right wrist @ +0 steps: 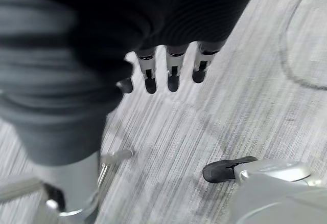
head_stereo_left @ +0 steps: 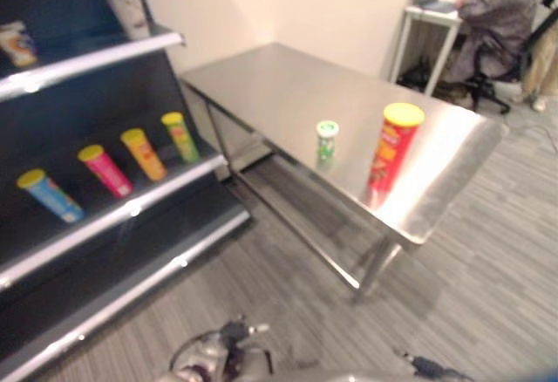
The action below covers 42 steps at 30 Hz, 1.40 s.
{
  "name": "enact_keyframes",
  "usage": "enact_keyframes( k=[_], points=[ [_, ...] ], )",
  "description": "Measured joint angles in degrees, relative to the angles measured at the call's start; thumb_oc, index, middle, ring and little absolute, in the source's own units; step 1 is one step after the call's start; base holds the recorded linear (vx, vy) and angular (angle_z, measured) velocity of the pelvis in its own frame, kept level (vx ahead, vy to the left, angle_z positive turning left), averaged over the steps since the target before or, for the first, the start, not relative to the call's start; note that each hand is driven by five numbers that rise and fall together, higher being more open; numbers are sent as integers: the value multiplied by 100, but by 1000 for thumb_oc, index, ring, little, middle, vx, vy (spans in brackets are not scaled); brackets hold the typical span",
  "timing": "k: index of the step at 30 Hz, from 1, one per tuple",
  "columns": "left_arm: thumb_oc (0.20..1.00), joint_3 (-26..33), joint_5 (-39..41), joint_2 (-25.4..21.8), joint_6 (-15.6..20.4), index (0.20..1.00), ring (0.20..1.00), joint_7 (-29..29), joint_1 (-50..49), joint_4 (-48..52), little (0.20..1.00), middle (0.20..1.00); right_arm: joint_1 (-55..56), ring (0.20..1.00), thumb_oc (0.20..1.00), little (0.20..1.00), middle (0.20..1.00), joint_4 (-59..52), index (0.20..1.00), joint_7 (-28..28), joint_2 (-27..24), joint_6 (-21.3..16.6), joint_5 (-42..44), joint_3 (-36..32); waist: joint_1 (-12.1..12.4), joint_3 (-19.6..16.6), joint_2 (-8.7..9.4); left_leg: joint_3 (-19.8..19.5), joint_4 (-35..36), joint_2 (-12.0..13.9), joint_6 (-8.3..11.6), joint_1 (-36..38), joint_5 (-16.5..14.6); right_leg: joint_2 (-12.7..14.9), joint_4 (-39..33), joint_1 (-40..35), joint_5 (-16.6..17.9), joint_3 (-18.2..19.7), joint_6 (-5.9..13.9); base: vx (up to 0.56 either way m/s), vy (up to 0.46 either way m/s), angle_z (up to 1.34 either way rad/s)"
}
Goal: Put the goods on the table back onto the shelves and tidy them up.
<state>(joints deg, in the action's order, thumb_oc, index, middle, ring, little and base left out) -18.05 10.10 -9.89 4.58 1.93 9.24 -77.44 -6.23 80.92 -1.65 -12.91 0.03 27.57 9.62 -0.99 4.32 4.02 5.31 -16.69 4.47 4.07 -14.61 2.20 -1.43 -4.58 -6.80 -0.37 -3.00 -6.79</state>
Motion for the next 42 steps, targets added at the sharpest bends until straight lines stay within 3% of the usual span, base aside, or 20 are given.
enact_keyframes(
  k=[2,3,5,7,10,11,13,14,15,18,19,20,21,24,27,31,34,36,39,42],
  points=[
    [1000,0,2,82,17,1000,1000,-1,-43,-79,1000,1000,27,1000,1000,1000,1000,16,1000,-6,-80,25,-5,94,9,65,-251,-474,1768,-8,156,375,360,-125,-77,-220,-36,152,151,157,109,-46],
    [1000,-10,2,102,30,1000,1000,-8,-62,-78,1000,1000,35,1000,1000,1000,1000,4,1000,-8,-89,22,-6,122,38,79,-377,-688,1836,-76,143,379,492,-137,-45,-422,-64,241,157,285,247,-51],
    [1000,-289,4,81,19,1000,1000,-57,42,-66,1000,1000,-84,1000,1000,1000,1000,-60,1000,-10,-61,-42,-64,89,38,160,-461,-1657,2223,-131,233,338,647,-49,-42,-507,-341,713,403,291,382,-79],
    [1000,-201,2,64,59,1000,1000,-73,13,74,1000,1000,-171,1000,1000,1000,1000,6,1000,-15,-132,-61,-182,-29,287,231,-506,-1731,2212,-15,182,445,676,185,-37,-553,-374,1220,578,159,244,-140],
    [1000,-212,0,161,53,1000,1000,-93,-121,69,1000,1000,-79,1000,1000,1000,1000,-35,1000,-8,-388,-57,-259,107,168,212,-933,-1599,2134,270,87,998,771,188,-36,-966,-602,1251,877,156,270,-80],
    [1000,-234,-1,99,67,1000,1000,-127,-150,87,1000,1000,110,1000,1000,1000,1000,-64,1000,-2,-258,-87,-290,84,103,194,-692,-1422,2171,-28,13,1192,788,512,274,-963,-760,1170,998,229,478,-36],
    [1000,-237,-64,71,60,1000,1000,-127,-77,13,1000,1000,246,1000,1000,1000,1000,-50,1000,4,-82,-64,-287,-227,49,149,-454,-1153,2213,-341,-177,1267,612,890,451,-869,-740,1119,1021,122,353,-46],
    [1000,-240,-164,83,45,1000,1000,-129,-95,-36,1000,1000,236,1000,1000,1000,1000,-58,1000,-1,-33,-66,-279,-350,-6,140,-436,-1061,2208,-400,-301,1302,581,974,598,-751,-755,1146,1073,12,294,-78],
    [1000,-343,-280,80,51,1000,1000,-147,-73,-87,1000,1000,271,1000,1000,1000,1000,-67,1000,-1,84,-65,-268,-348,-41,125,-482,-852,2176,-443,-480,1400,484,1045,928,-469,-876,1154,1324,-15,257,-83],
    [1000,-312,-264,-53,46,1000,1000,-175,-87,-144,1000,1000,285,1000,1000,1000,1000,-47,1000,-10,201,-108,-157,-604,-43,91,-428,-136,2180,-515,-645,1483,329,1307,1069,216,-521,937,1522,-35,123,-106],
    [1000,-244,-223,-65,50,1000,1000,-172,-145,-181,1000,1000,304,1000,1000,1000,1000,-24,1000,-21,190,-100,-152,-658,-34,89,-447,4,2214,-507,-668,1495,301,1411,1070,334,-464,589,1529,-13,50,-87],
    [1000,-88,-213,-78,57,1000,1000,-169,-200,-192,1000,1000,323,1000,1000,1000,1000,27,1000,-50,171,-83,-152,-833,-9,80,-465,167,2214,-491,-683,1564,238,1578,981,380,-384,-35,1480,-6,21,-73],
    [1000,12,-195,-83,53,1000,1000,-165,-261,-191,1000,1000,423,1000,1000,1000,1000,92,1000,-68,166,-73,-149,-865,-20,45,-451,231,2213,-483,-654,1610,195,1656,848,342,-296,-303,1522,8,-1,-64],
    [1000,235,1,-160,32,1000,1000,-127,-535,-244,1000,1000,802,1000,1000,1000,1000,260,1000,-68,128,-47,40,-1261,-35,-177,-333,493,2214,-371,-478,1695,107,1604,418,277,-158,-217,1816,24,-26,-49],
    [1000,289,-7,-92,-12,1000,1000,-16,-789,-267,1000,1000,1193,1000,1000,1000,1000,440,1000,-122,-291,-38,245,-1706,-165,-306,-431,577,2176,-63,-189,1802,152,1255,119,88,-10,-115,1691,45,-79,-27],
    [1000,57,-301,-107,-21,1000,1000,132,-821,-255,1000,1000,1474,1000,1000,1000,1000,508,1000,-141,-1029,-39,519,-2281,-362,-382,-499,656,2175,156,-112,1880,141,998,78,66,-6,17,1554,7,-53,-20],
    [1000,-7,-591,-117,-14,1000,1000,239,-729,-247,1000,1000,1621,1000,1000,1000,1000,452,1000,-197,-1445,-71,633,-2727,-435,-408,-507,726,2175,240,-43,1875,147,934,77,114,-1,99,1510,14,-62,-13],
    [1000,-65,-773,-214,-14,1000,1000,316,-665,-248,1000,1000,1783,1000,1000,1000,1000,387,1000,-169,-1852,-68,978,-3988,-539,-437,-553,739,2175,247,7,1878,130,914,84,115,-6,112,1505,11,-34,-3],
    [1000,-142,-915,-358,0,1000,1000,334,-617,-254,1000,1000,2184,1000,1000,1000,1000,182,1000,-346,-2412,-227,1361,-4621,-628,-435,-602,737,2178,240,-20,1857,71,952,85,111,-39,109,1508,4,-11,0],
    [1000,-227,-1067,-373,0,1000,1000,333,-651,-186,1000,1000,2592,1000,1000,1000,1000,-586,1000,-677,-2571,-364,1407,-4910,-731,-438,-617,724,2212,246,-17,1805,69,940,76,131,-50,105,1499,3,-12,0]
  ],
)
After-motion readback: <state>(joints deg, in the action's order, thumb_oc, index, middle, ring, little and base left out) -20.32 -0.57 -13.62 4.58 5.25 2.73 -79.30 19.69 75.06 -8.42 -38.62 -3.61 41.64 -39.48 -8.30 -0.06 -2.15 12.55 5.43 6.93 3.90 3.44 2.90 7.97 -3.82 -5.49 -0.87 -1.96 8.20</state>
